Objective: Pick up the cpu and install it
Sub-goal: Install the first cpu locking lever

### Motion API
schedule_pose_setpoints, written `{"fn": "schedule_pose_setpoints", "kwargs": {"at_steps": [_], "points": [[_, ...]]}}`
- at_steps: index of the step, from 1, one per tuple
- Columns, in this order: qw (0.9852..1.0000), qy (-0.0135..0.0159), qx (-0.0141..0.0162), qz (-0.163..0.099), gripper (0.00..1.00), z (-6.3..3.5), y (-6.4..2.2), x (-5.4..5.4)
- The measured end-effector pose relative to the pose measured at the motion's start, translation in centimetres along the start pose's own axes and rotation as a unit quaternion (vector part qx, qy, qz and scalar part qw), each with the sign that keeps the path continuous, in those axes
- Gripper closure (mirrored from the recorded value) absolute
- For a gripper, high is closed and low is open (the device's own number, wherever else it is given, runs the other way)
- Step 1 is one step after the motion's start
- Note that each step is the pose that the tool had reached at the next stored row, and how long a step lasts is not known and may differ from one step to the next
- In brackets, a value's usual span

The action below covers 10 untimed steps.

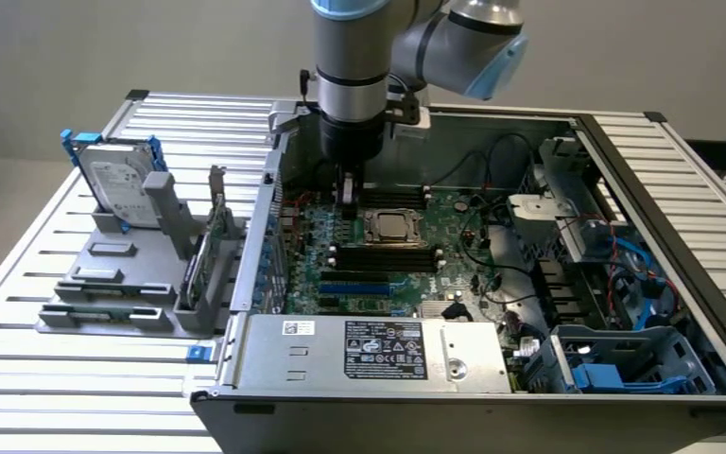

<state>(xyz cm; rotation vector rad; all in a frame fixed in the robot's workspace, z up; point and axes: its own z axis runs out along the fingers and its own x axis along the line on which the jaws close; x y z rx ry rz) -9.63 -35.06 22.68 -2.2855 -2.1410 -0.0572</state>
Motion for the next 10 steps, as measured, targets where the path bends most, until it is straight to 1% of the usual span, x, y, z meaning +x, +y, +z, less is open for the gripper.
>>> {"fn": "schedule_pose_setpoints", "kwargs": {"at_steps": [2, 3, 4, 10], "points": [[1.0, -0.0036, -0.0004, -0.002, 0.89, 0.01, -0.02, 0.32], [1.0, -0.0047, -0.0004, -0.002, 0.89, 0.01, -0.02, 0.42], [1.0, -0.0051, -0.0004, -0.002, 0.89, 0.01, -0.02, 0.42], [1.0, -0.0051, -0.0004, -0.002, 0.89, 0.01, -0.02, 0.42]]}}
